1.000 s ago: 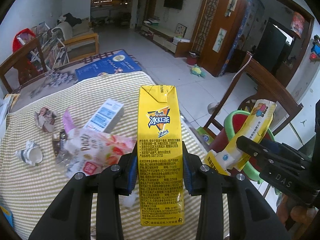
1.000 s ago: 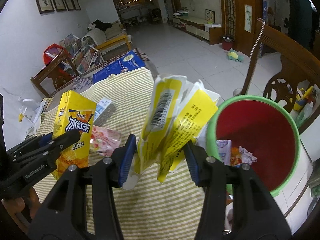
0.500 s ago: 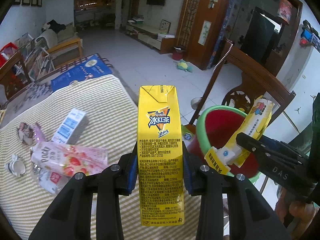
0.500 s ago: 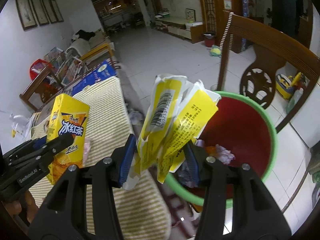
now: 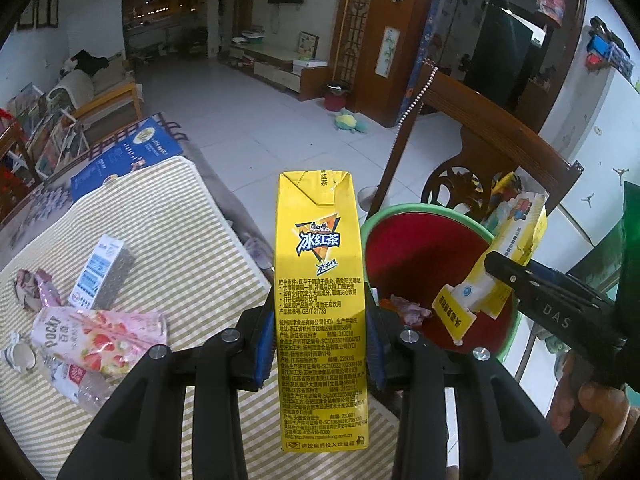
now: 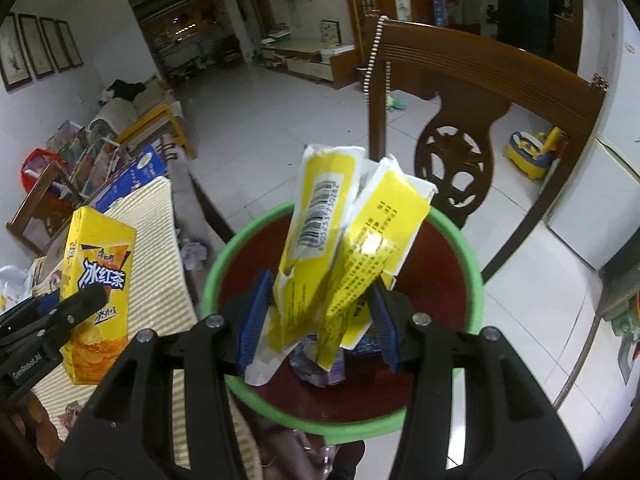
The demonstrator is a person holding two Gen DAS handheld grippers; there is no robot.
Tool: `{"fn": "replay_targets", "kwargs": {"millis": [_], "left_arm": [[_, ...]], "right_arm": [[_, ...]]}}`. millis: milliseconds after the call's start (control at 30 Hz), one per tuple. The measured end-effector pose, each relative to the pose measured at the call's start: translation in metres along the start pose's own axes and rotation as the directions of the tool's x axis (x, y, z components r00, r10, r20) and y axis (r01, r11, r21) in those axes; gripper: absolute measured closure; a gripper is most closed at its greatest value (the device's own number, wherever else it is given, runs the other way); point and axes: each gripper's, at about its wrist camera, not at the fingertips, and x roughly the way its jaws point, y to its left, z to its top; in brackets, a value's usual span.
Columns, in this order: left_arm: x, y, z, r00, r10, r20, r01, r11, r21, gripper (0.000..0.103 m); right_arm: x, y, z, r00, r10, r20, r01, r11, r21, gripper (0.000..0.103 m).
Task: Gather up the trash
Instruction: 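Carry the juice box with the left gripper while the right gripper carries wrappers over the bucket, then open both grippers to drop the juice box and wrappers into the bucket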
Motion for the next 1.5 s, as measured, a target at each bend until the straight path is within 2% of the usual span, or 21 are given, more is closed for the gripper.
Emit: {"fn": "replay_targets", "kwargs": {"millis": [100,167,200,233,467,633,933,1500], "left_arm": [[0.005,-0.011,0.005,1.000,-0.012,-0.004,0.012,1.000,0.023,0.068],[0.009,-0.020,0.008,1.000,-0.023,-0.006,0.024,0.999,0.041,0.069],[0.012,-0.025,0.010,0.999,-0.033,-0.008,0.034,0.998,0.056,0.069],[0.014,-0.031,0.012,0.999,-0.044,-0.010,0.044,0.997,0.069,0.068],[0.029,-0.074,0.021,0.992,-0.121,-0.030,0.124,0.978,0.168,0.068],[0.044,-0.094,0.024,0.989,-0.141,-0.048,0.148,0.965,0.217,0.068],[0.057,-0.101,0.031,0.989,-0.142,-0.048,0.149,0.958,0.244,0.068],[0.056,-0.103,0.034,0.987,-0.157,-0.039,0.162,0.952,0.259,0.068]], "right_arm": [[-0.001,-0.009,0.001,1.000,-0.020,0.007,0.020,1.000,0.011,0.055],[-0.002,-0.015,0.001,0.999,-0.033,0.013,0.033,0.999,0.026,0.047],[-0.004,-0.019,0.001,0.999,-0.040,0.022,0.040,0.998,0.041,0.037],[-0.006,-0.024,0.001,0.998,-0.048,0.032,0.046,0.998,0.051,0.036],[-0.022,-0.055,-0.004,0.992,-0.117,0.056,0.109,0.985,0.136,0.033],[-0.031,-0.070,-0.009,0.986,-0.153,0.060,0.140,0.972,0.187,0.031],[-0.042,-0.079,-0.015,0.982,-0.175,0.066,0.158,0.967,0.202,0.031],[-0.047,-0.061,-0.018,0.985,-0.161,0.062,0.148,0.975,0.168,0.031]]}}
